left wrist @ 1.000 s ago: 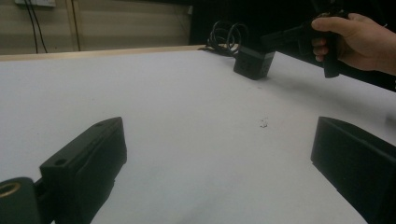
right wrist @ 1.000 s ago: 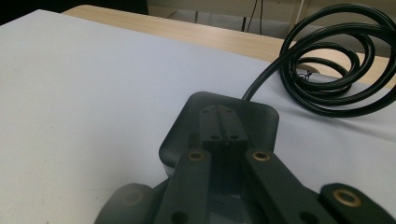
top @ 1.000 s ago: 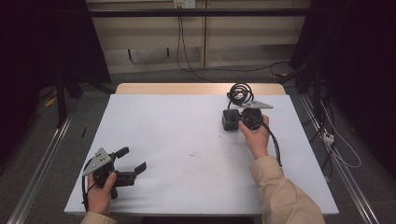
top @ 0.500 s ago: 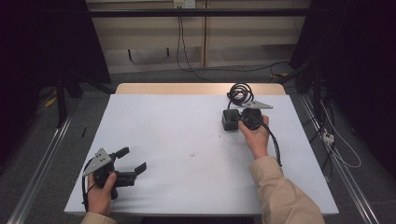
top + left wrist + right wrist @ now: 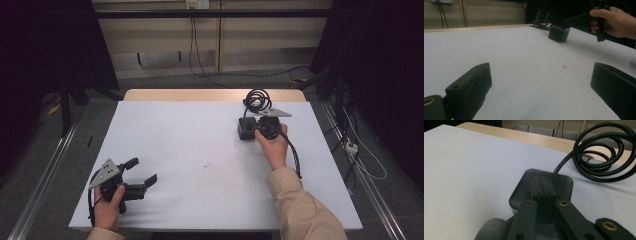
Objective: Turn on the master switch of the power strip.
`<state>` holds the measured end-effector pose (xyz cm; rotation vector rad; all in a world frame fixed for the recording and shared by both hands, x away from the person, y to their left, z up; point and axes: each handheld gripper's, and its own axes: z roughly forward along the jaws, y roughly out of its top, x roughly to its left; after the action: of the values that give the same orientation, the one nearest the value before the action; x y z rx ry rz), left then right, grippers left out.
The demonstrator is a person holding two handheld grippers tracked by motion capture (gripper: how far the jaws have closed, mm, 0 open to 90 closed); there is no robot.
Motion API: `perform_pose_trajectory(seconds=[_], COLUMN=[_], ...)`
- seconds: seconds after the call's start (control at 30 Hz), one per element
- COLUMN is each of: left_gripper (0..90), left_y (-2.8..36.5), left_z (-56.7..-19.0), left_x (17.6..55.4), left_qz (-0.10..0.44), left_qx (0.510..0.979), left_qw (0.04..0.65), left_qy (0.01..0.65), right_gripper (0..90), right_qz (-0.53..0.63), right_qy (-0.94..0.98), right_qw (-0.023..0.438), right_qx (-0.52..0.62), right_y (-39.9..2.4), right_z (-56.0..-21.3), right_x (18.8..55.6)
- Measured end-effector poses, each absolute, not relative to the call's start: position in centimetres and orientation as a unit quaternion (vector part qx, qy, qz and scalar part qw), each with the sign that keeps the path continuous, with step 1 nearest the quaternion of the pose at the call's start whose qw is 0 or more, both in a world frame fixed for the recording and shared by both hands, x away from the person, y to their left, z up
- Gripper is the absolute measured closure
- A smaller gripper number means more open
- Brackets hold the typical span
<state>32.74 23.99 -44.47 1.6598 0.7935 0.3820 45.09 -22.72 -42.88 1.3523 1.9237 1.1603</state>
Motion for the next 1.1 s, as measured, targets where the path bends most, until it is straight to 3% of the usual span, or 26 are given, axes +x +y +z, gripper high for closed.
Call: perform_pose_trajectory(seconds=[1.1], left_gripper=[3.1], left_y=[24.12], left_z=[-44.43], left_x=[32.72], left_qz=[0.165], left_qx=[0.714], left_qw=[0.590], left_qy=[0.339], right_gripper=[90.0], right_qz=[0.431], right_qy=[0.708], right_qw=[0.250], right_qx=[0.501], right_y=[-22.83], right_z=[-42.98], right_x=[45.15])
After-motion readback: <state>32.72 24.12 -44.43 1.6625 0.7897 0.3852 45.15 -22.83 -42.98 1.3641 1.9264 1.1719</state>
